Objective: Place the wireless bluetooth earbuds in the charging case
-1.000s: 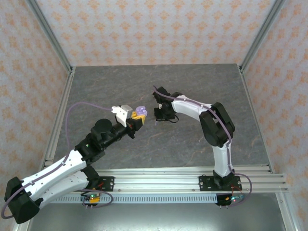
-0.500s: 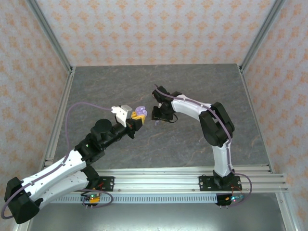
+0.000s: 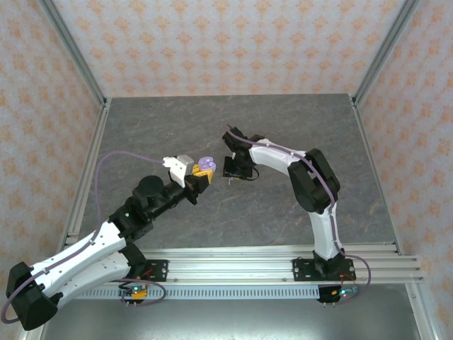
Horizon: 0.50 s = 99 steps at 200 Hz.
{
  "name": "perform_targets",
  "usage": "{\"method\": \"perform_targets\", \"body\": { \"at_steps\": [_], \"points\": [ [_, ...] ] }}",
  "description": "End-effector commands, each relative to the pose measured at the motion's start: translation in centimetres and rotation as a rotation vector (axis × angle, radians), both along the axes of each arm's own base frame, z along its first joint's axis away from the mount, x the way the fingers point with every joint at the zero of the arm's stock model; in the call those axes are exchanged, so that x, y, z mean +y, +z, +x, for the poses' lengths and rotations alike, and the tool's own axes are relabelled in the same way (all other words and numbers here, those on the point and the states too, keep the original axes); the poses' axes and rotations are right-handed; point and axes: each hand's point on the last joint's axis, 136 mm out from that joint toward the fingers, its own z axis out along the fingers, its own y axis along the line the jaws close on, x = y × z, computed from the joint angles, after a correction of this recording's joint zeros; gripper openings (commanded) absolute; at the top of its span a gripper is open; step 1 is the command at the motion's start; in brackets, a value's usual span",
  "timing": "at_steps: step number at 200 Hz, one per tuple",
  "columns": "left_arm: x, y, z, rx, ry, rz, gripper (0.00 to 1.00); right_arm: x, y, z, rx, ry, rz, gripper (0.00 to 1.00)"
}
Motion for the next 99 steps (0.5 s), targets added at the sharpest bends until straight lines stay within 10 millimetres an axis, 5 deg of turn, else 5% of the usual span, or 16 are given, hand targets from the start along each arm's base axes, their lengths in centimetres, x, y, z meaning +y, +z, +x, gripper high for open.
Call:
{"method": "perform_targets", "body": {
  "at_steps": [1,99],
  "points": [
    [0.3,0.2,0.0,-0.02,0.017,-0.003,0.07,0.1,-0.5,-0.3,0.026,-0.008,-0.021,0.35],
    [0.4,0.1,-0.1,-0.019,0.018,-0.007,0.07,0.0,-1.5,-0.9,0.069,0.014,-0.055,0.3]
  ]
}}
